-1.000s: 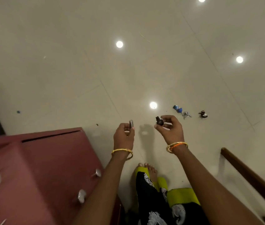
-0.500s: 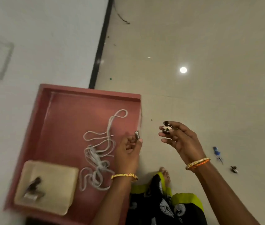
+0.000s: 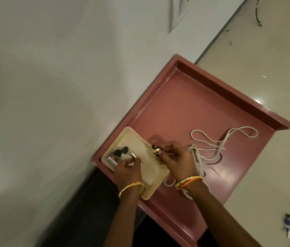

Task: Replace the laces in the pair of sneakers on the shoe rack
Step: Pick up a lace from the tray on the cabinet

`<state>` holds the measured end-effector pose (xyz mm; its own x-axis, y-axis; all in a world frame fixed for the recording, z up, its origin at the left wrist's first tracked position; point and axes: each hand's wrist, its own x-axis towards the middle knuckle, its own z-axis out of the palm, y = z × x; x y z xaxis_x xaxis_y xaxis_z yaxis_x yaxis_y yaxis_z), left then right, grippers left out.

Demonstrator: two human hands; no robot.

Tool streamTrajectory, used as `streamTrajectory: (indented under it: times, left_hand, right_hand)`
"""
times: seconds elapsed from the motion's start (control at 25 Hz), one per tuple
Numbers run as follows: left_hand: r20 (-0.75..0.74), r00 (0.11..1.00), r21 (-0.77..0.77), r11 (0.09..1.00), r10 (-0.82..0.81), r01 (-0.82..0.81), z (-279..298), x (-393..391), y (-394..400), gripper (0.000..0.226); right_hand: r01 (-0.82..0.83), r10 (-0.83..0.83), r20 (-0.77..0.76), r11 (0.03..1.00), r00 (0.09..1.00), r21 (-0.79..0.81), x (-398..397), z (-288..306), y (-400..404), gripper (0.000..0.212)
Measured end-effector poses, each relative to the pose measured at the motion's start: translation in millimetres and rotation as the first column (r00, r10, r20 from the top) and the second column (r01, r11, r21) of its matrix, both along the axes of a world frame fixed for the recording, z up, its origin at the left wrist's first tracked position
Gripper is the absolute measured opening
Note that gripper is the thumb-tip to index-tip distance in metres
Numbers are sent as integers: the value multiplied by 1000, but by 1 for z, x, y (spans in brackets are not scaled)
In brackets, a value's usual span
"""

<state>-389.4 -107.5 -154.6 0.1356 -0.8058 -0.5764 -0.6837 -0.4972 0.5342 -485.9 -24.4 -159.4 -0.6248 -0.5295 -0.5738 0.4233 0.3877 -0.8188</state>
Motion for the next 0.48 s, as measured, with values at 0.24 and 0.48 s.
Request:
streamTrajectory:
  times: [0.24, 0.48]
  left_hand:
    - [-8, 1000, 29, 999, 21, -21, -22, -8, -47, 17]
    - [101, 995, -34, 999, -17, 20, -33, -10, -63, 34]
  right_hand:
    - [-200, 277, -452, 957, 848, 211, 35, -25, -63, 11]
    - [-220, 395, -581, 911, 711, 350, 56, -50, -82, 24]
